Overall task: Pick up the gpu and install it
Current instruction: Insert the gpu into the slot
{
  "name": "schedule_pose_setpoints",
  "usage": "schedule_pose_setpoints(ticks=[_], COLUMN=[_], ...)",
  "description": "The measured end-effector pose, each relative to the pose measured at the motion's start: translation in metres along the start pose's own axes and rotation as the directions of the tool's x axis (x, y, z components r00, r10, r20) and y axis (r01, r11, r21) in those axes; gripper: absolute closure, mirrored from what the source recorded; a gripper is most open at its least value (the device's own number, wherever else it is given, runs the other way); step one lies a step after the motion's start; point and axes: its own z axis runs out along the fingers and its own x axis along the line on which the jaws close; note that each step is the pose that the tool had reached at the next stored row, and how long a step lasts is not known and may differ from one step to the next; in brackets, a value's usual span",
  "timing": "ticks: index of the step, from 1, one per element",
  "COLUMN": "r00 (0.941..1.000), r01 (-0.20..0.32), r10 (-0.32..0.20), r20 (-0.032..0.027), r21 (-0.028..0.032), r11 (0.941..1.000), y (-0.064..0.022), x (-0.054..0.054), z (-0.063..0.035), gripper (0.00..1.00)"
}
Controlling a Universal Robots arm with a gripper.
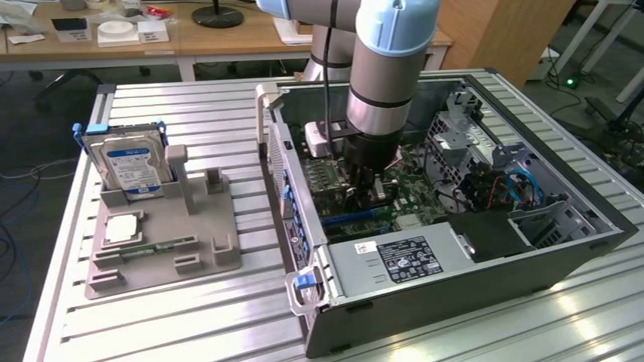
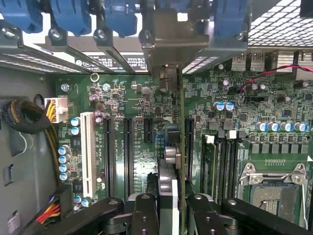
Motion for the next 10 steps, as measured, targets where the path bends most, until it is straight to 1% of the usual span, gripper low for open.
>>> schedule_pose_setpoints(ticks=[8, 10], r00=[1.0, 1.0], r01=[0.0, 0.001], r10=[0.0, -0.001], r20=[-0.0001, 0.0001], r21=[0.0005, 0.002], r11=[1.0, 1.0], y=[0.0016, 0.0016], x=[-0.0001, -0.0001], z=[0.0, 0.0], gripper=[0.72, 0.72])
